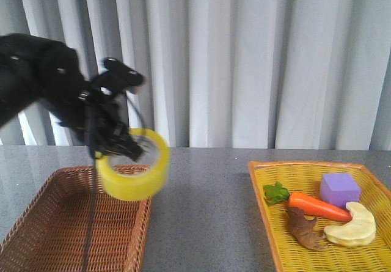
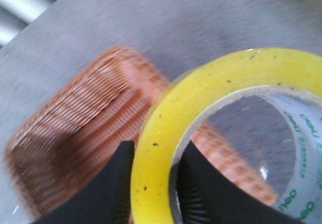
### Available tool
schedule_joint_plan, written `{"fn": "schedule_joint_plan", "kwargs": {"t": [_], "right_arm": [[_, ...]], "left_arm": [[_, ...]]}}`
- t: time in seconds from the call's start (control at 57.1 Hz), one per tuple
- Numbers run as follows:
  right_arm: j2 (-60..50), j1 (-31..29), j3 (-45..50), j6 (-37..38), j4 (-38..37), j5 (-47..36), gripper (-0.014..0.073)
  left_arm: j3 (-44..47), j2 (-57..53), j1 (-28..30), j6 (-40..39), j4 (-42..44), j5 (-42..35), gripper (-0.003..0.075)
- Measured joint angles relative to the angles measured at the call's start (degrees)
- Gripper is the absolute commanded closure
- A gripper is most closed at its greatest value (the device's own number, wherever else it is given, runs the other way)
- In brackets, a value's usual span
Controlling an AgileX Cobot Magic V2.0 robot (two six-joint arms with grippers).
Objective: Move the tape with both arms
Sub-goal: 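Lift the tape roll with the left gripper toward the brown basket, then lower the tape into the brown basket and open the left gripper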
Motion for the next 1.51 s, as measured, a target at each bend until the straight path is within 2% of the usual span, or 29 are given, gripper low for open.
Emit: {"fn": "schedule_joint_plan", "kwargs": {"t": [0.14, 0.298, 0.525, 0.806, 0.893, 1.103, 1.208, 1.506], "right_arm": [[0.00, 0.00, 0.00, 0.00, 0.00, 0.00, 0.0148], [0.00, 0.00, 0.00, 0.00, 0.00, 0.05, 0.0148], [0.00, 0.00, 0.00, 0.00, 0.00, 0.05, 0.0148], [0.00, 0.00, 0.00, 0.00, 0.00, 0.05, 0.0148], [0.00, 0.00, 0.00, 0.00, 0.00, 0.05, 0.0148], [0.00, 0.00, 0.00, 0.00, 0.00, 0.05, 0.0148], [0.00, 0.00, 0.00, 0.00, 0.00, 0.05, 0.0148], [0.00, 0.00, 0.00, 0.00, 0.00, 0.48, 0.0148]], "left_arm": [[1.36, -0.37, 6.25, -1.92, 0.93, 0.84, 0.0563], [7.49, -0.25, 10.11, -2.50, 1.09, -1.90, 0.0563], [15.01, 2.67, 11.12, -2.54, -0.57, -7.76, 0.0563], [16.12, 9.21, 11.12, -2.54, -2.20, -10.67, 0.0553], [16.16, 10.04, 11.12, -2.54, -2.09, -10.81, 0.0510], [16.16, 9.97, 11.12, -2.61, -2.07, -11.48, 0.0287], [15.56, 9.91, 11.12, -2.74, -2.07, -9.98, 0.0219], [14.43, 1.72, 11.12, -3.69, -2.12, -6.18, 0.0218]]}}
